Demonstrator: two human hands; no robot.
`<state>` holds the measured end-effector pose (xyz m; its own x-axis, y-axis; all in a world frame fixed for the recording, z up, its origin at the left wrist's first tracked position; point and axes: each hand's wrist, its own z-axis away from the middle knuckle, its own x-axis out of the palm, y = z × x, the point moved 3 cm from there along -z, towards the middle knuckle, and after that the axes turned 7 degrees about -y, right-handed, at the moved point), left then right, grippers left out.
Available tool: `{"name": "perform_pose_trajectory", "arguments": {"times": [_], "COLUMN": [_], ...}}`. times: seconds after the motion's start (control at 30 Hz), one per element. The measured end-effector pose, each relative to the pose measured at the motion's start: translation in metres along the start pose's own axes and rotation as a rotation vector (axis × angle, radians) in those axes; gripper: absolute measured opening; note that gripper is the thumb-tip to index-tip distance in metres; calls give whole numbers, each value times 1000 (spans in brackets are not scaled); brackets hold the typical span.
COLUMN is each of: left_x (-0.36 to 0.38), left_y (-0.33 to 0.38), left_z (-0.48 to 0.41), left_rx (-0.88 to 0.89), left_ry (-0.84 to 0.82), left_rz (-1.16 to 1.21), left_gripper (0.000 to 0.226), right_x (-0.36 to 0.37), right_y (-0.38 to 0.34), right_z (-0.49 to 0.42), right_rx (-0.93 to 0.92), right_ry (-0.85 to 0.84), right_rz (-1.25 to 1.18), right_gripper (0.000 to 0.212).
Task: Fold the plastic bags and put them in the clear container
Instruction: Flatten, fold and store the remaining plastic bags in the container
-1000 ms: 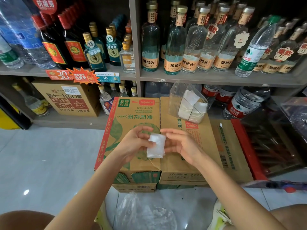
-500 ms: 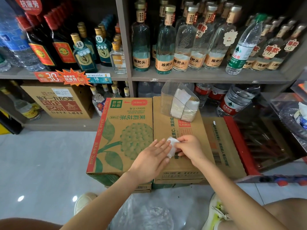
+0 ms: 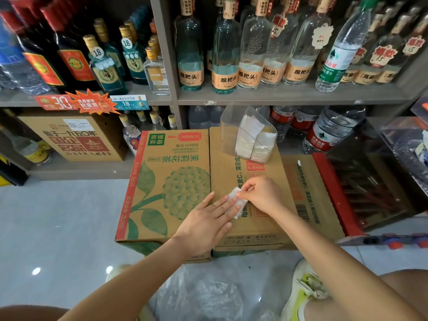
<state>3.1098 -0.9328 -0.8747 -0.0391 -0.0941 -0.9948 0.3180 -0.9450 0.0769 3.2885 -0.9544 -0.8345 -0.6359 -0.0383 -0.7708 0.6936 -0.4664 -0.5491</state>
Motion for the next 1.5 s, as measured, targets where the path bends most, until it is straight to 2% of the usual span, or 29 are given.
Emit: {"name": "perform_pose_trajectory", "arguments": {"times": [0.2, 0.3, 0.4, 0.5, 0.6, 0.73, 0.8, 0.9, 1.03, 1.17, 1.27, 1.4, 1.5], "left_x": [-7, -14, -29, -42, -65, -97, -110, -119, -116, -111, -112, -111, -108], "left_y": [3, -4, -8, -16, -26, -44, -54, -66, -72, -72, -69, -67, -67], "left_z": [0, -5, -12, -18, -30, -65, -87, -115, -134, -134, -132, -130, -129], "left_rx": [-13, 17, 65, 96, 4, -351, -523, -646, -667, -652, -646, -637, -629], "left_ry": [-51, -45, 66, 218, 419, 595, 572, 528, 478, 517, 540, 556, 569], "left_rz": [-30, 75, 174, 231, 299, 387, 499, 729, 992, 1051, 1063, 1062, 1068], "left_gripper": [60, 65, 54, 46, 41, 49, 57, 64, 72, 74, 72, 71, 70], "right_x": [3, 3, -6, -28, -62, -109, -125, -139, -138, -125, -116, -105, -97], "right_y": [-1, 2, 8, 14, 18, 20, 19, 16, 22, 31, 35, 40, 42], "right_z": [2, 3, 6, 9, 10, -9, -26, -58, -95, -106, -95, -68, -64], "right_rx": [3, 13, 23, 25, 20, -16, -38, -43, -35, -61, -127, -188, -129], "right_ry": [44, 43, 44, 38, 44, 70, 81, 82, 112, 221, 358, 549, 463], "right_rz": [-36, -167, -427, -642, -729, -712, -698, -633, -498, -190, -185, -113, -4], "right_gripper": [8, 10, 14, 10, 9, 10, 16, 14, 13, 17, 22, 41, 45]}}
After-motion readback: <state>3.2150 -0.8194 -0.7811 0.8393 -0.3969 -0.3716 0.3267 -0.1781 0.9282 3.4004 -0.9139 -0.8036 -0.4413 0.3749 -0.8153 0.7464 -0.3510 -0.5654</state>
